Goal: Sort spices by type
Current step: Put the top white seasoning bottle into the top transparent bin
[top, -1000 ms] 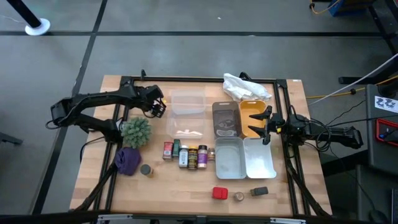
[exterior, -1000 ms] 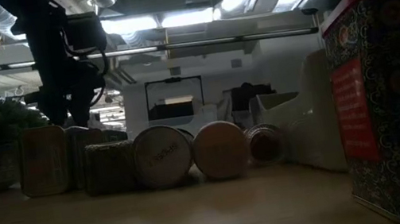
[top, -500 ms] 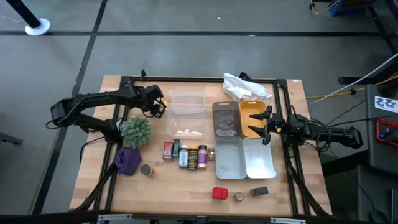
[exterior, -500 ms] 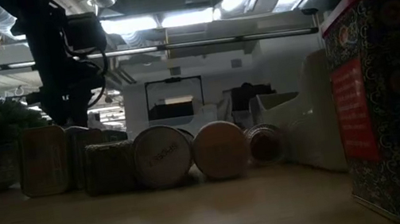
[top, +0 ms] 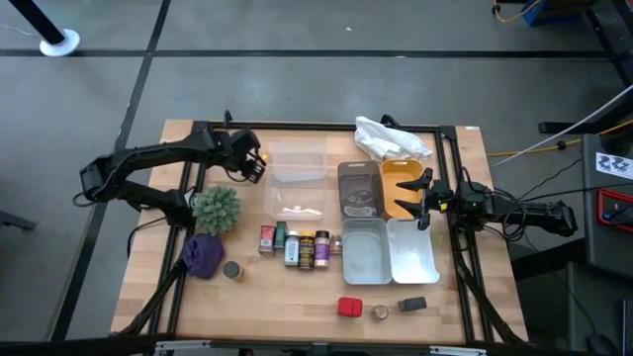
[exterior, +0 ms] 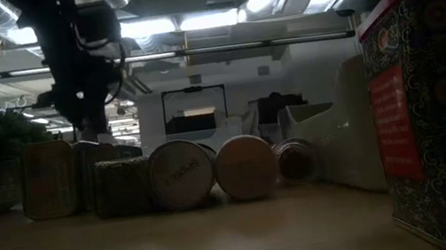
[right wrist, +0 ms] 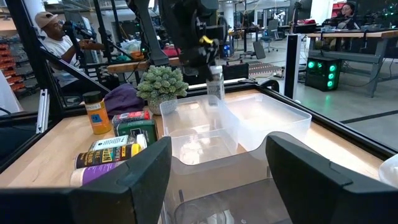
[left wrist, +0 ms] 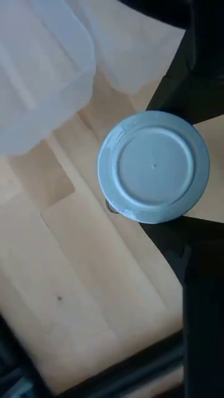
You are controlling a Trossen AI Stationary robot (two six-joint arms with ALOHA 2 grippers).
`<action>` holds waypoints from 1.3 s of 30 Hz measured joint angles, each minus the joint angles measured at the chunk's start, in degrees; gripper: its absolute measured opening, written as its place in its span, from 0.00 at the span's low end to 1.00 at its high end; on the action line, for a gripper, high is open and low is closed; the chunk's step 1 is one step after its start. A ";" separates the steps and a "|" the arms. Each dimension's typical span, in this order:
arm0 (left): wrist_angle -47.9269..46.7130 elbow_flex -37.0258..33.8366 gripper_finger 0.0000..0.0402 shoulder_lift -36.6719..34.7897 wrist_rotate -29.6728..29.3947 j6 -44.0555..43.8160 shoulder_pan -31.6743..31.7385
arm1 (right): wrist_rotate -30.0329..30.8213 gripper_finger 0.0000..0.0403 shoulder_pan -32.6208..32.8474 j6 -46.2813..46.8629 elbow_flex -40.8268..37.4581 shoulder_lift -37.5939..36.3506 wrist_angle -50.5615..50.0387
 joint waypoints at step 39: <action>12.95 15.32 0.46 23.34 11.02 14.82 3.27 | 0.02 0.64 0.00 -0.15 -0.01 0.02 0.04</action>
